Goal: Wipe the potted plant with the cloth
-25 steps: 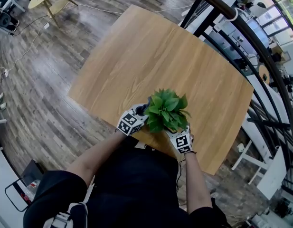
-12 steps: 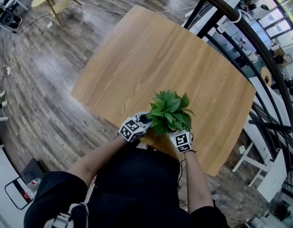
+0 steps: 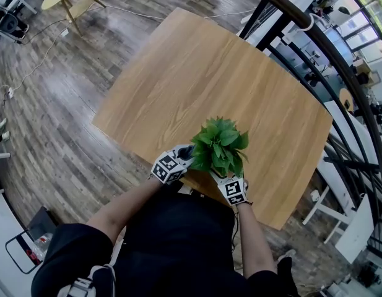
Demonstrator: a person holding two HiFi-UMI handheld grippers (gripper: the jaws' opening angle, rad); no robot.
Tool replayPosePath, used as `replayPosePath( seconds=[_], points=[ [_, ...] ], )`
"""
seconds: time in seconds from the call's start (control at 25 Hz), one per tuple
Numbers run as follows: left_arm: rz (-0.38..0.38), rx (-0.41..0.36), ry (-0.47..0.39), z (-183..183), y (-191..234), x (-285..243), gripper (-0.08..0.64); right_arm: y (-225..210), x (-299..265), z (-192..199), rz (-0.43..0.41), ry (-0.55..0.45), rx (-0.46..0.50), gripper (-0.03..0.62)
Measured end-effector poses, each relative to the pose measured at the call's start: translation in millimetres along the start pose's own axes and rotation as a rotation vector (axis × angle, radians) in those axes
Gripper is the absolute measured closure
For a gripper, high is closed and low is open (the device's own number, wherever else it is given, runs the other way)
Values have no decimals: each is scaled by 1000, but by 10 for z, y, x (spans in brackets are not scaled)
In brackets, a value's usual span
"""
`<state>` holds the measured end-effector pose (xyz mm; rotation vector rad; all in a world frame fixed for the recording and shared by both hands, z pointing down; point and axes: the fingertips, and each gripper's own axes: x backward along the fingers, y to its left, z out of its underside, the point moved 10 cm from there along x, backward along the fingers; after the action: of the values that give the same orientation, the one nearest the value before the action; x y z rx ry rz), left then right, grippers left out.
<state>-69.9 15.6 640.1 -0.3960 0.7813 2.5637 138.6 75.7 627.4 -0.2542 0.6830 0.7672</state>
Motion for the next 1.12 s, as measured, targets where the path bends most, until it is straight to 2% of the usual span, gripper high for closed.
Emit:
replayPosePath(
  seconds=[0.08,0.16,0.28,0.36,0.56,0.8,1.12],
  points=[
    [-31,9,-12,-29,79,40,469,108,54,10,-45,10,23,199],
    [-41,1,-15,-63,137,66,469,152,81,25,-52,13,19,199],
    [-33,-8,-7,-123,164,80,469,49,73,27,17,2,-27,199],
    [-29,-14,1,-132,166,67,469,-49,42,-17,53,7,-11,199],
    [-49,-40,10,-146,186,6,471,-115,-106,-180,33,9,49,199],
    [-14,-78,55,-64,86,5,471,-58,-122,-149,90,-38,-18,199],
    [-1,0,46,31,-3,28,471,-38,-154,-55,86,-12,-34,199]
  ],
)
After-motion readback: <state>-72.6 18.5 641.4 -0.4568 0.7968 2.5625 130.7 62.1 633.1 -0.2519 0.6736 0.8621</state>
